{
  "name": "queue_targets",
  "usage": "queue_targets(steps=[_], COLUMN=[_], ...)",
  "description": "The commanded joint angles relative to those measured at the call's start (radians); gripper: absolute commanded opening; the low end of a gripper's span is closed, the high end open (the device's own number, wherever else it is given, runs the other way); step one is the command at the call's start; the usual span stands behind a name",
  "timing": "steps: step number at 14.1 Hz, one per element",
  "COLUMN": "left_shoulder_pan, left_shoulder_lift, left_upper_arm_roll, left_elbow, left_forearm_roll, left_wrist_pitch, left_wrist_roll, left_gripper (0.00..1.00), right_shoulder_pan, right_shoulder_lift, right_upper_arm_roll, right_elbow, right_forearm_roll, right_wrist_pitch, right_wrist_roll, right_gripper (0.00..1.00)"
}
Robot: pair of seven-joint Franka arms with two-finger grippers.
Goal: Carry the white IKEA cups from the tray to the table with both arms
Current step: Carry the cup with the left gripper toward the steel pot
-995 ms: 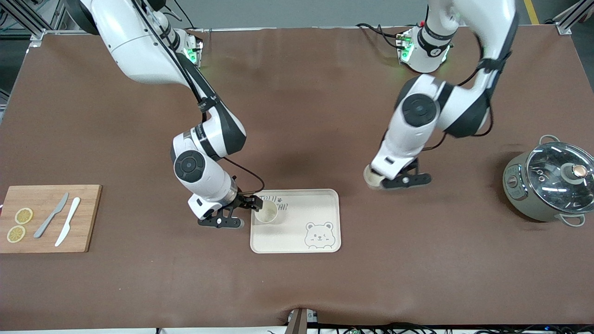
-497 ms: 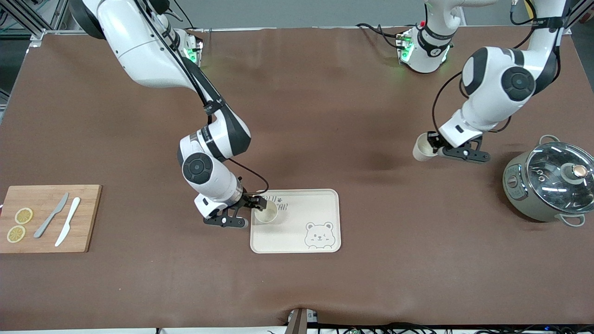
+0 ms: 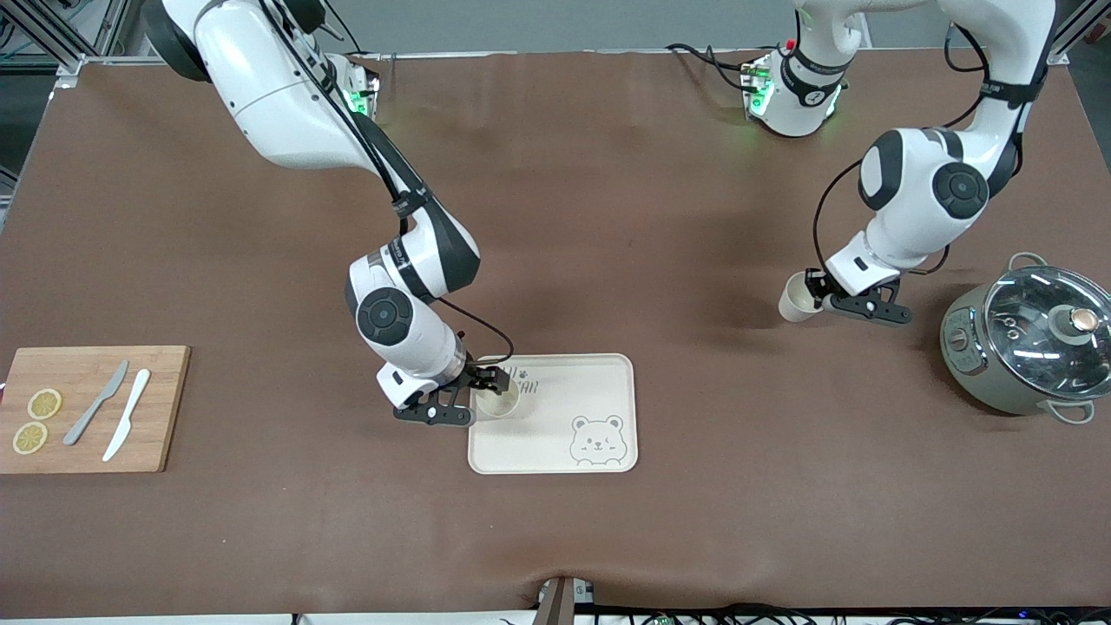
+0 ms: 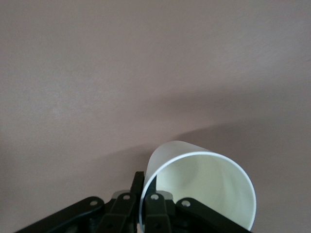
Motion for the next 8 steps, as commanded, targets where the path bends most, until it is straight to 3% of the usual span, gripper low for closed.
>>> queue_targets(steps=[1, 8], left_shoulder_pan=[0.045, 0.052], left_shoulder_lift=[0.03, 0.121], left_upper_arm_roll=[-0.012, -0.014], left_elbow=[0.013, 0.019], left_forearm_roll=[-0.023, -0.023], left_wrist_pitch=[0.011, 0.125], left_wrist_roll=[0.063, 0.074], left_gripper=[0.0, 0.0], right_shoulder_pan=[0.009, 0.019], right_shoulder_lift=[0.032, 0.039], right_upper_arm_roll=[-0.004, -0.004], right_elbow=[0.039, 0.039], right_forearm_roll=[-0.017, -0.061], right_wrist_pitch=[0.012, 0.013], right_wrist_roll=[0.023, 0.024], right_gripper=[1.0, 1.0])
